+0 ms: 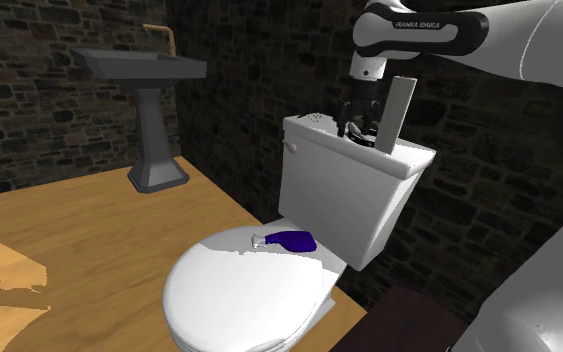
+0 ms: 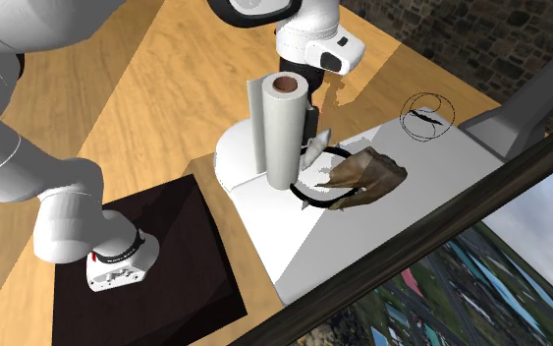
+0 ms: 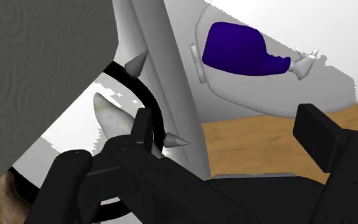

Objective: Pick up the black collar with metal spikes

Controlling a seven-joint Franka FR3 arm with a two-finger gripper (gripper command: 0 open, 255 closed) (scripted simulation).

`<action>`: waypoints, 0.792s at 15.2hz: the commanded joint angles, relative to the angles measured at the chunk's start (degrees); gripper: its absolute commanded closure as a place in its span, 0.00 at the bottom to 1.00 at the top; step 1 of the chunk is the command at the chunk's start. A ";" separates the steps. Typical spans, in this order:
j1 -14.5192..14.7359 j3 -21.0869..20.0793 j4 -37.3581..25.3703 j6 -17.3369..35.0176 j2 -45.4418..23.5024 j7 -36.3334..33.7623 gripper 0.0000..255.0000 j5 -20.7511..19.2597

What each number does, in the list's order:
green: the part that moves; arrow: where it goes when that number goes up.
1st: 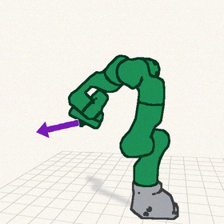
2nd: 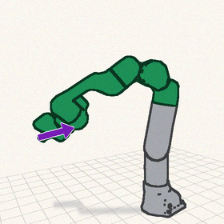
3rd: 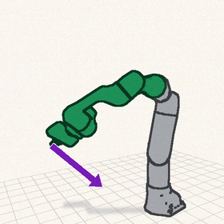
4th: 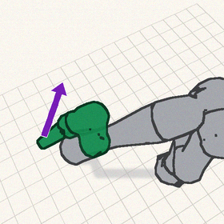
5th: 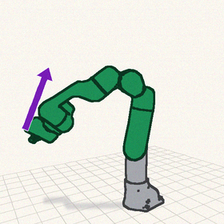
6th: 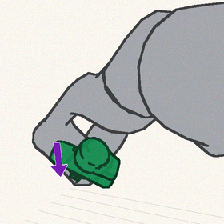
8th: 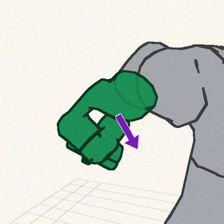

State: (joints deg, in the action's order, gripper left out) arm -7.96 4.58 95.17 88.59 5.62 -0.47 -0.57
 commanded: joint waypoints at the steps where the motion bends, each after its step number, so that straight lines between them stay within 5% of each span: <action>1: -0.73 0.82 -5.46 -0.88 -4.26 -0.43 0.00 0.46; 6: -3.16 2.94 -22.19 -5.16 -16.06 -1.08 0.00 2.41; 12: -3.05 2.89 -16.30 -0.67 -14.64 -1.18 0.00 2.22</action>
State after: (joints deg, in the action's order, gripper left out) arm -11.07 7.49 77.42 86.87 -9.46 -1.60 1.70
